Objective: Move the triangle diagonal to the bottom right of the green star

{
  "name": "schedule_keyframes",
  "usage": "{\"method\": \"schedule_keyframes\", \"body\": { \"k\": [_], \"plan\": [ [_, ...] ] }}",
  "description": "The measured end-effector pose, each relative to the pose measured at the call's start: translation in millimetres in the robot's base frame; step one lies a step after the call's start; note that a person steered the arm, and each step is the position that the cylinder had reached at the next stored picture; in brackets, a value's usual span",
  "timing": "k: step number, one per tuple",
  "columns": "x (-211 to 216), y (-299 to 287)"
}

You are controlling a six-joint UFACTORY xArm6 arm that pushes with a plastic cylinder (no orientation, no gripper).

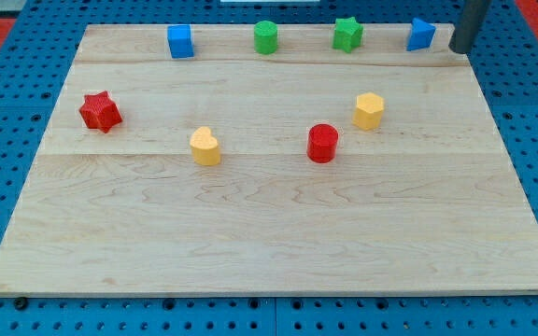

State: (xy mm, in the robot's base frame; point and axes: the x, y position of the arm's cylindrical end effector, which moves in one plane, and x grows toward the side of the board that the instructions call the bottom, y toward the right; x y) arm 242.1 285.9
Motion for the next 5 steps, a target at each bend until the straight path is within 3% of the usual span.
{"method": "schedule_keyframes", "body": {
  "k": [2, 3, 5],
  "plan": [
    [-49, -60],
    [-28, -102],
    [25, -126]
  ]
}}
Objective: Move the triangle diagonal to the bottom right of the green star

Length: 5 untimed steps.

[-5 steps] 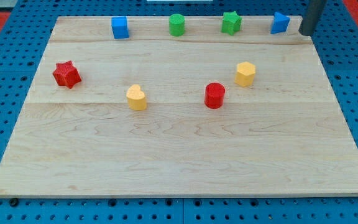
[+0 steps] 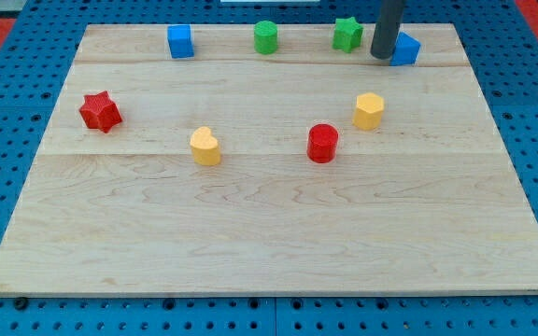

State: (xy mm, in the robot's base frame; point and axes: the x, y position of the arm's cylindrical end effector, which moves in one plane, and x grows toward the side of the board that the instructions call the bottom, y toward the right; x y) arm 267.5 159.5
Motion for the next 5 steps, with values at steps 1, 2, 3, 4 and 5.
{"method": "schedule_keyframes", "body": {
  "k": [1, 2, 3, 4, 5],
  "plan": [
    [-38, -7],
    [-67, 19],
    [-59, 52],
    [-32, 51],
    [-9, 32]
  ]
}}
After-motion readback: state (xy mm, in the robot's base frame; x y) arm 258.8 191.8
